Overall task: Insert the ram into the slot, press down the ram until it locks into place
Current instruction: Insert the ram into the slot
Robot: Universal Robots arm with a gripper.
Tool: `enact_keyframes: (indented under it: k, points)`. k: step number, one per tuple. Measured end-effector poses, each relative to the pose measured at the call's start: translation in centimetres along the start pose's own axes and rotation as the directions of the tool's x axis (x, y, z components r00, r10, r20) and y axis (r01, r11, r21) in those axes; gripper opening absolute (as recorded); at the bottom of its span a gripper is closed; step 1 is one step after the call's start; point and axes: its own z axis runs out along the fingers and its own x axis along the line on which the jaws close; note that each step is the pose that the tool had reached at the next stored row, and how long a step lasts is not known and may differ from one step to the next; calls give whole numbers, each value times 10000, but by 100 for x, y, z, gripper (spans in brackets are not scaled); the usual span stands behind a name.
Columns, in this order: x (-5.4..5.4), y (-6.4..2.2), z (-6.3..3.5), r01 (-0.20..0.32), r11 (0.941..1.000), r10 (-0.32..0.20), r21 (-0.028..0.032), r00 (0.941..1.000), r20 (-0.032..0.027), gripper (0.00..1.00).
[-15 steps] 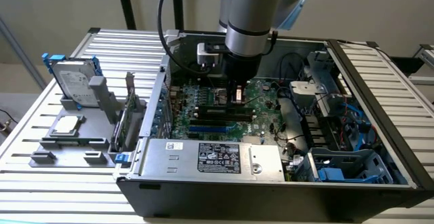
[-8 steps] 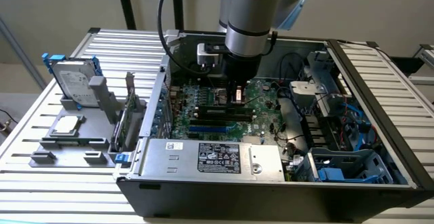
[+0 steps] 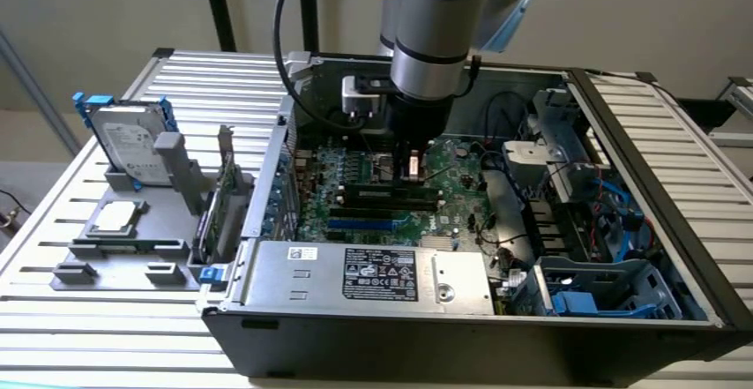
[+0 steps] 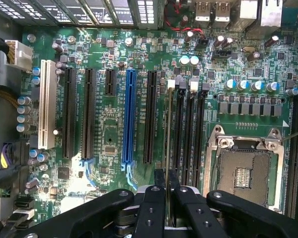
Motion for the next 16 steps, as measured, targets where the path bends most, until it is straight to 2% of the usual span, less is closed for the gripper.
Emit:
enact_keyframes:
  k: [16]
  points:
    - [-13, -16, 51, 1, 10000, -1, -16, 10000, 0, 13]
